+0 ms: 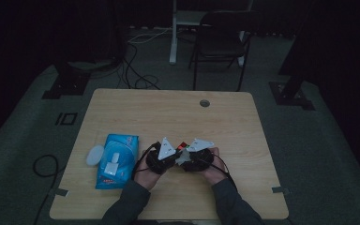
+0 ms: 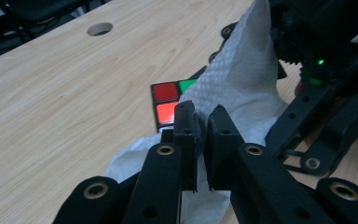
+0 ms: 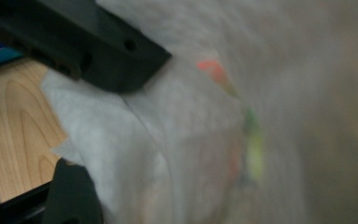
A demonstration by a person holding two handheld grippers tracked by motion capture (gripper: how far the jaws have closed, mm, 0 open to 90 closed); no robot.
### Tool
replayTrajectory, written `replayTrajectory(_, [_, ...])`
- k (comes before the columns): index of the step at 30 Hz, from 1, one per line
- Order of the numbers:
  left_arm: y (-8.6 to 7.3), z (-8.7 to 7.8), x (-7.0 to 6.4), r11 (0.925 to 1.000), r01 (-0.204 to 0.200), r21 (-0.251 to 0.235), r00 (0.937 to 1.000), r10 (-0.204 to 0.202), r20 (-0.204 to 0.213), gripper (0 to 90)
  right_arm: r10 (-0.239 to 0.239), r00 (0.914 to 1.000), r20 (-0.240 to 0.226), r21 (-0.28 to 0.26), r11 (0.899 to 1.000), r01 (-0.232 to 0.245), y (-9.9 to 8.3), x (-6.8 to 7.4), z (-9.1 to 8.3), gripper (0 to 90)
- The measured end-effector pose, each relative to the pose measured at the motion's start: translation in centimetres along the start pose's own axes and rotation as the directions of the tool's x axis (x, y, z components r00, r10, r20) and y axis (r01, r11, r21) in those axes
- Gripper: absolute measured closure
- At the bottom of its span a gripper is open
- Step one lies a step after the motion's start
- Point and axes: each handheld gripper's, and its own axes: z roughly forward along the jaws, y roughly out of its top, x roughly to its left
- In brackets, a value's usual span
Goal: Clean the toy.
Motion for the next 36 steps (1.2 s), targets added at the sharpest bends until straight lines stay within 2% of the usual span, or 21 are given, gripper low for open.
replayTrajectory(5, [0.3,0.5,-0.4,0.9999,-0.008,0.006,0.9999,0.008,0.014,85.2,0.001,1.0,0.002,0.003,1.0,-0.001,0.0,0.0,0.0,33.7])
replayTrajectory(10, [0.7,0.8,-0.6,0.9993,-0.032,0.019,0.9991,0.031,0.028,85.0,-0.018,0.9998,0.003,0.006,1.0,0.018,0.0,0.2,0.0,33.8])
replayTrajectory(16, [1.1,1.5,-0.3,0.9986,-0.046,0.026,0.9984,0.045,0.035,85.2,-0.03,0.9995,-0.001,0.01,0.999,0.03,0.0,0.4,0.1,33.7])
replayTrajectory(30, [2.1,2.9,1.2,0.9997,-0.01,0.024,0.9999,0.009,0.013,85.2,-0.063,0.9977,-0.023,0.007,0.998,0.063,0.2,0.8,0.2,33.8])
replayTrajectory(34, [2.2,3.1,1.3,0.9997,0.003,0.025,0.9998,-0.004,0.02,85.2,-0.061,0.9976,-0.031,0.007,0.998,0.061,0.2,0.8,0.1,33.8])
replayTrajectory(36, [2.2,3.1,1.3,0.9995,0.001,0.032,0.9994,-0.002,0.035,85.5,-0.062,0.9975,-0.034,0.008,0.998,0.063,0.1,0.8,0.1,33.8])
